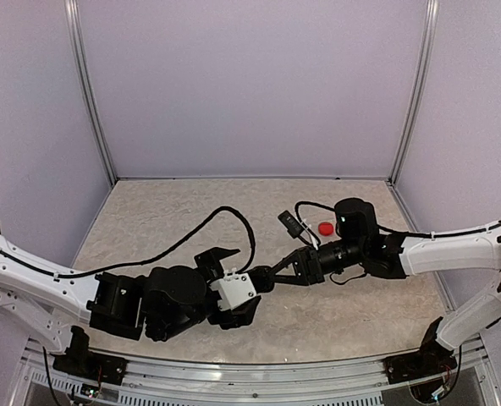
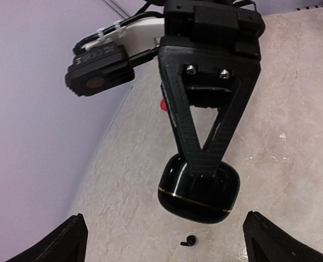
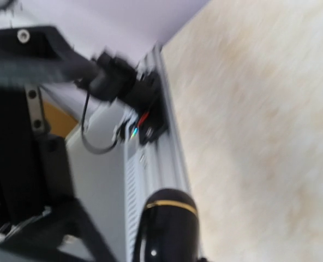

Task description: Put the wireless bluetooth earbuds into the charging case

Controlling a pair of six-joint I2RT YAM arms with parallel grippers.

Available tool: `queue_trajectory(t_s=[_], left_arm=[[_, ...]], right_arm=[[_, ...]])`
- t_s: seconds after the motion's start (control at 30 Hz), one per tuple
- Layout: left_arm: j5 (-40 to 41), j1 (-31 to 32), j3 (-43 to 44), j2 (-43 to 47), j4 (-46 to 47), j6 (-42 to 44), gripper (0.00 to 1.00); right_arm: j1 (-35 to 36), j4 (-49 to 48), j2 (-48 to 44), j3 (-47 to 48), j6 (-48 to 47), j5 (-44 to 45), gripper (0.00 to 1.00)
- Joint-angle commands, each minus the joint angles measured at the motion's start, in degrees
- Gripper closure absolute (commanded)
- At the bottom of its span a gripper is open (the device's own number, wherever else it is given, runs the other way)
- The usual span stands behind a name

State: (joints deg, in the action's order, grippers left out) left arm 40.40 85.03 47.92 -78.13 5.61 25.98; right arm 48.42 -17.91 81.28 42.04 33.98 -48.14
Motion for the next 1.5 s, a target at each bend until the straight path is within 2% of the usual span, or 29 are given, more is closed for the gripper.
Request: queue_trajectory(t_s=[0.0,0.13,0.3,0.53,0.73,0.93,1.3,1.47], left_arm=[[5.7,-1.9,-3.2,4.8,11.3,-7.2,0.01],[0.2,-5.2,-2.5,6.0,12.4,-16.7,0.01],[-2.6,-5.9,0.3,1.4,17.7,-21.0,0.02],[-4.2,-5.9,8.0,-8.0,17.0,-21.4,0.15],[-2.9,-6.5,10.1,-11.0,18.4,-20.8,0.19],[-2.0,-7.0,11.7,-13.1,19.5,-19.0,0.29],[0.8,-7.5,10.0,-12.5,21.6,-13.4,0.56],[-0.1,-7.8,8.0,-10.4,21.4,-10.1,0.70]], right_arm=[[-3.6,-4.6,-4.7,-1.3,0.8,3.4,0.84],[-4.3,-9.6,-9.1,-2.4,2.1,10.8,0.86],[-4.2,-16.7,-11.9,-4.8,6.0,16.4,0.86],[-2.5,-17.3,-13.3,-6.0,6.7,19.1,0.87],[-1.3,-17.4,-13.9,-6.4,6.5,20.1,0.87],[-0.2,-18.1,-13.2,-6.7,6.8,20.4,0.88],[1.6,-19.3,-11.6,-7.0,7.6,19.9,0.88],[1.7,-17.8,-12.1,-7.0,6.3,19.6,0.78]])
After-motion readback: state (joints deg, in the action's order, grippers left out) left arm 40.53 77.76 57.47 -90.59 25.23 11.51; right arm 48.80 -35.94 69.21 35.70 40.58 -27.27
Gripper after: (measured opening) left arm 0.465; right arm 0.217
